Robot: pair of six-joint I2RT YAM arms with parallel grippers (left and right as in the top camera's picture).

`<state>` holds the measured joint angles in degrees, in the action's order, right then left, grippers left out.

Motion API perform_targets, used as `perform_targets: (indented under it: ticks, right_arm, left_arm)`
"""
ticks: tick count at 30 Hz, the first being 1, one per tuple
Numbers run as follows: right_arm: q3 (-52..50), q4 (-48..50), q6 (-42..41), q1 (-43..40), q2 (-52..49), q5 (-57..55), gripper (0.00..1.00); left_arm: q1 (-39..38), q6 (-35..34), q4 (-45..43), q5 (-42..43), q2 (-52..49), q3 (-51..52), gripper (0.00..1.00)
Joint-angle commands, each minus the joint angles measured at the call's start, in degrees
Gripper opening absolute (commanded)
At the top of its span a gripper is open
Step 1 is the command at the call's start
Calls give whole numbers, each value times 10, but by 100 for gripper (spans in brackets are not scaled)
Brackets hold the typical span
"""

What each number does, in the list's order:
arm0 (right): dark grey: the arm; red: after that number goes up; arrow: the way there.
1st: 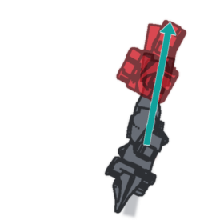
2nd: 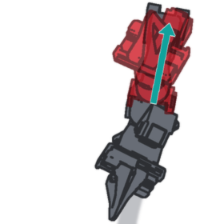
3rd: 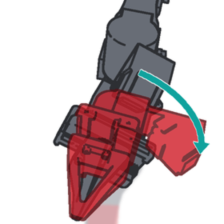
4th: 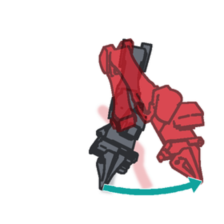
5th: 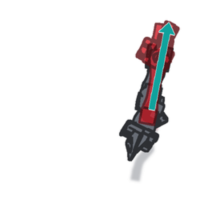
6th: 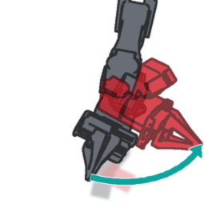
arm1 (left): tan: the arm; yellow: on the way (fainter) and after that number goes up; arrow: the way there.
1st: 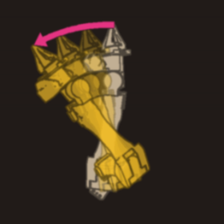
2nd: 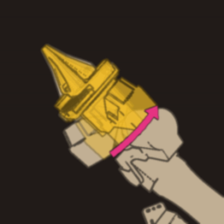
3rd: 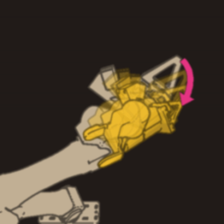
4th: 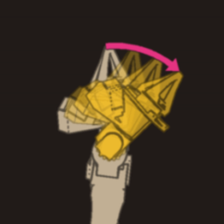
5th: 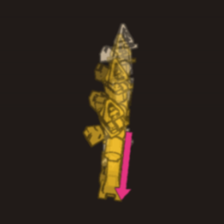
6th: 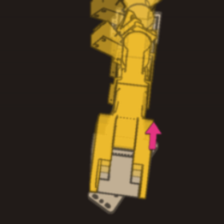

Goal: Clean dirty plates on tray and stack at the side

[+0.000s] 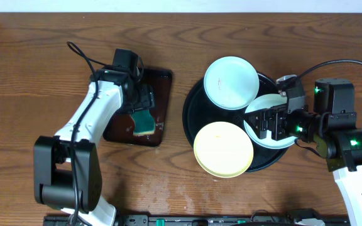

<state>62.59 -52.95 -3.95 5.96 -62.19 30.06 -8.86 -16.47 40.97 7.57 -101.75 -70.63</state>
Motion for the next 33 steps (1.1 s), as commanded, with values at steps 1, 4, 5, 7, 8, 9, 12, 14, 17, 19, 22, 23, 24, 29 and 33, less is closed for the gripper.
perform_targets:
  ticks: [1, 4, 5, 7, 8, 9, 12, 14, 17, 19, 22, 23, 24, 29, 33]
  right_arm:
    - [10, -5, -3, -3, 2, 10, 91]
    - [10, -6, -3, -3, 2, 10, 91]
    - [10, -7, -3, -3, 2, 10, 91]
    - [10, -7, -3, -3, 2, 10, 91]
    - [10, -7, -3, -3, 2, 10, 91]
    - [10, -7, -3, -3, 2, 10, 90]
    - [10, -7, -3, -3, 2, 10, 89]
    - [10, -7, -3, -3, 2, 10, 89]
    - [10, -8, -3, -3, 2, 10, 89]
    - [10, -9, -3, -3, 2, 10, 89]
    - [10, -14, -3, -3, 2, 10, 89]
    - [10, -15, -3, -3, 2, 10, 89]
    - [10, -16, -3, -3, 2, 10, 89]
    - [10, -21, -3, -3, 2, 10, 89]
    - [10, -35, -3, -3, 2, 1, 88]
  left_arm:
    - [0, -12, -17, -44, -38, 21, 73]
    - [0, -22, -31, -44, -69, 23, 57]
    - [0, -29, -35, -44, -78, 23, 52]
    - [0, -32, -40, -39, -89, 23, 35]
    - [0, -32, -41, -38, -92, 23, 19]
    - [0, -32, -40, -37, -92, 23, 8]
    - [0, -31, -32, -38, -81, 14, 7]
    - [0, -31, -19, -37, -68, 0, 7]
    - [0, -31, 1, -37, -39, -18, 44]
    - [0, -31, 13, -37, -18, -18, 57]
    - [-2, -32, 41, -37, 1, -18, 60]
    - [-4, -32, 52, -35, 2, -18, 60]
    - [-7, -34, 60, -35, 2, -17, 60]
    - [-26, -38, 23, -40, -18, 17, 55]
    - [-28, -38, -15, -43, -45, 47, 43]
